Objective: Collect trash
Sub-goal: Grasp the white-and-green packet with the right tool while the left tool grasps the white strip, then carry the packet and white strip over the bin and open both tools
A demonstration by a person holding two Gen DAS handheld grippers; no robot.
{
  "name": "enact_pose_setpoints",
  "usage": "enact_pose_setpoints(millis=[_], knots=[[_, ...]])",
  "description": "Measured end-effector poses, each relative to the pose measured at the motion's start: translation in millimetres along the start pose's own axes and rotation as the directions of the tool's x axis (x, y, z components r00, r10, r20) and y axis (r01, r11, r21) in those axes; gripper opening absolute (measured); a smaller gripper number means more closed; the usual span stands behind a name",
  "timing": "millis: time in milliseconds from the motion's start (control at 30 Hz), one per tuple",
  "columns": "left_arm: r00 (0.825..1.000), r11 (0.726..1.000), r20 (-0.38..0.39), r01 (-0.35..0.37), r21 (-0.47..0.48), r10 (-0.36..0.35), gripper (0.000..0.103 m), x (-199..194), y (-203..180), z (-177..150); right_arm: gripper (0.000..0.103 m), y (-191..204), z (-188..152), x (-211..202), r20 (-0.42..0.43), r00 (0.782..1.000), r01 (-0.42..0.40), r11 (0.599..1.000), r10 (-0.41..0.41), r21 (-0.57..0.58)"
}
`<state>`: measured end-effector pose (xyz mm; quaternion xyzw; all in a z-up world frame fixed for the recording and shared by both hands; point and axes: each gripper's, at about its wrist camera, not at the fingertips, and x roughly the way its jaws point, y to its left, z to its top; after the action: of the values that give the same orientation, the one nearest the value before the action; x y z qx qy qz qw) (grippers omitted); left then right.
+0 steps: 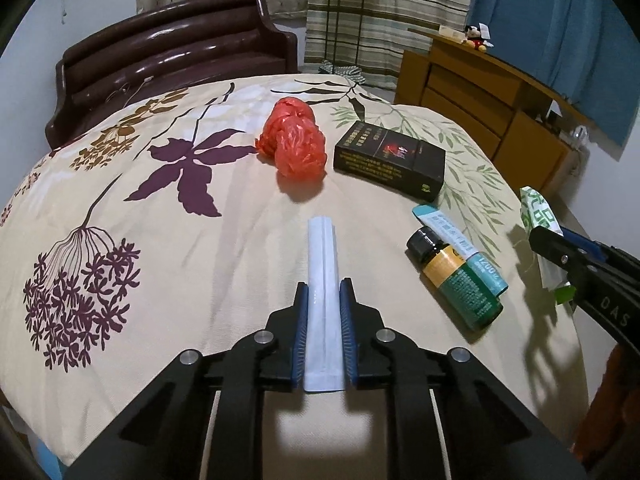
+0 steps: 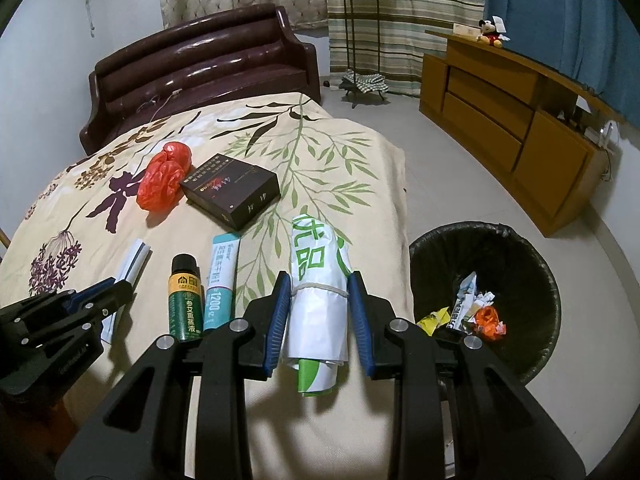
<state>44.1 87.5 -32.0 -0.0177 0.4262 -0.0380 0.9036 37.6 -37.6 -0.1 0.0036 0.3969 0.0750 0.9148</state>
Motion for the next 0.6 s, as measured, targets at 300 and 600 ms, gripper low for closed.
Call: enact_pose_setpoints(millis=[300,600], knots=[[0.995,0.999,0.084,0.052,0.005,-0.052,0.016,-24.4,-9.8,8.7,0.029,-7.6,3.1,-12.0,0.027,0.999,0.022,1.000,-0.022,0.013],[0.981,0.991,0.147,0.117,0.062,-0.125,0.016,-33.7,-39.2,28.6,0.029,-35.5,10.8,-26.2,0.072,0.992,0.101,0.994,-0.104,0.049]])
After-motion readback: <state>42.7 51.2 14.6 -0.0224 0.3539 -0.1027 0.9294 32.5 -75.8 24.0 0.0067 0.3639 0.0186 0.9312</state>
